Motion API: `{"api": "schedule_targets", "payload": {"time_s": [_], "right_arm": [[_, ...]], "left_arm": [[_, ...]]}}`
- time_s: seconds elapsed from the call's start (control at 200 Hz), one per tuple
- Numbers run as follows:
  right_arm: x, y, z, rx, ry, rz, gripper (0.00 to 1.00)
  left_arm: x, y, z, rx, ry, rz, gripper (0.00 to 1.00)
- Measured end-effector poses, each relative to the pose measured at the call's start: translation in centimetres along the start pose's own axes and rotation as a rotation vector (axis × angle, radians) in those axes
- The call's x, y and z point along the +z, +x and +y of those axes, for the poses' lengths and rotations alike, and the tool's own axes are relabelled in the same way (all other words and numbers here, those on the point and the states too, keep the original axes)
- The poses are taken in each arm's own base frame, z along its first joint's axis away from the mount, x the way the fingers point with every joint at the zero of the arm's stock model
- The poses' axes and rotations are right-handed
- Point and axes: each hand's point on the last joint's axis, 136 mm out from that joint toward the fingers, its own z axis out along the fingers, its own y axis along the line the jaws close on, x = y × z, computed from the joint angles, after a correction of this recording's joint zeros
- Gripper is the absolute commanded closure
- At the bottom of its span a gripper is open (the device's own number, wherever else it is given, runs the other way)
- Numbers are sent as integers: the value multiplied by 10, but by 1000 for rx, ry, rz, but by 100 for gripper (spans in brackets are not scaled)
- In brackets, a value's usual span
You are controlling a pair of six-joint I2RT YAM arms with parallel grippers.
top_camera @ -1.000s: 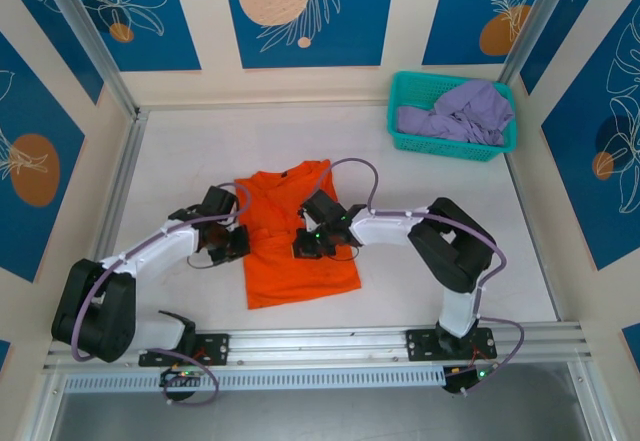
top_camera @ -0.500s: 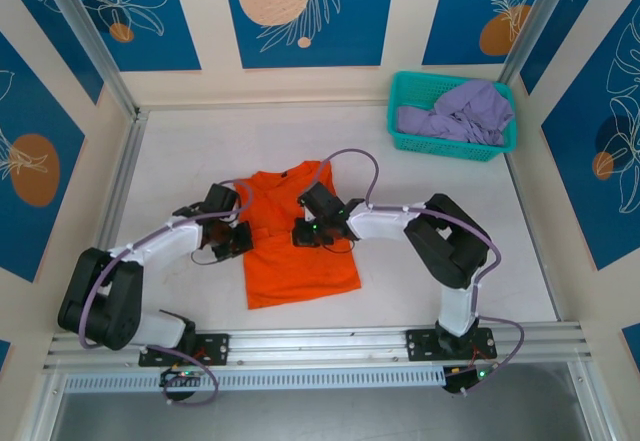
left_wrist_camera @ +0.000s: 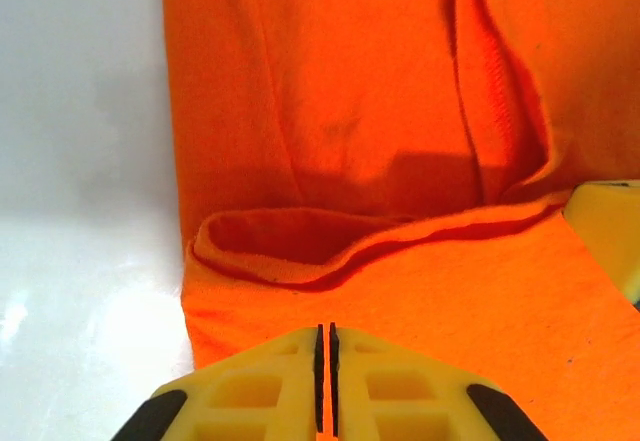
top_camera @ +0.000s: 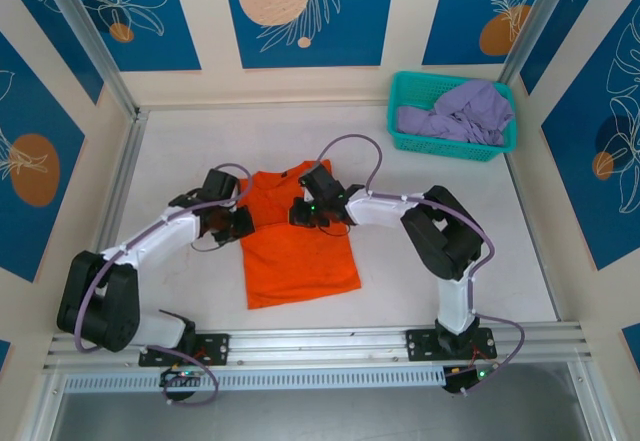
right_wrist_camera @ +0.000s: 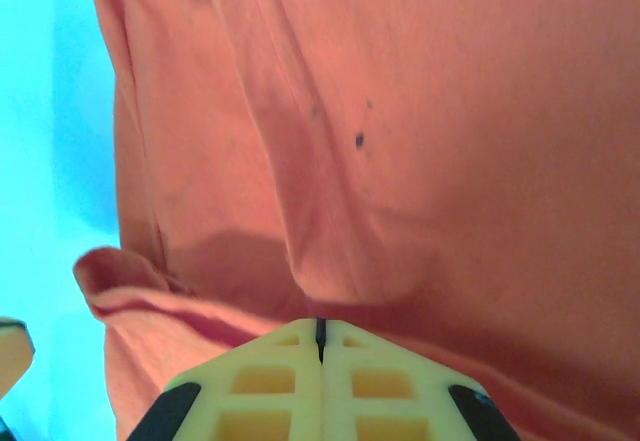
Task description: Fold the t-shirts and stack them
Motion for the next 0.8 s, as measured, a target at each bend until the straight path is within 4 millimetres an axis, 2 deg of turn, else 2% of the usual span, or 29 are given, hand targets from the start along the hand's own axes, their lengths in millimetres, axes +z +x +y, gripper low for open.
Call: {"api": "schedule_targets", "payload": {"time_s": [0.095, 0.22, 0.325, 0.395, 0.485, 0.565, 0.665, 0.715, 0.8], "right_arm": [[0, -12, 1, 32, -6, -10, 94], [-5, -27, -3, 69, -15, -22, 93], [-14, -33, -12, 94, -10, -24, 92], [-29, -34, -19, 107, -7, -25, 92], [-51, -33, -29, 118, -11, -27, 91], [-62, -30, -43, 138, -11, -19, 91], [-62, -20, -68, 180, 9, 16, 91], [-59, -13, -80, 207, 27, 44, 91], [-49, -7, -92, 231, 43, 82, 91]], "left_arm": [[-7, -6, -6, 16, 4, -20, 86], [-7, -5, -24, 88, 18, -10, 85], [6, 4, -44, 161, 22, 49, 85], [21, 9, -50, 190, 11, 96, 86], [41, 18, -42, 196, -33, 153, 86], [51, 21, -30, 184, -75, 183, 86], [53, 15, -17, 154, -107, 182, 85], [54, 11, -12, 137, -120, 175, 80], [55, 7, -2, 102, -140, 171, 77]]}}
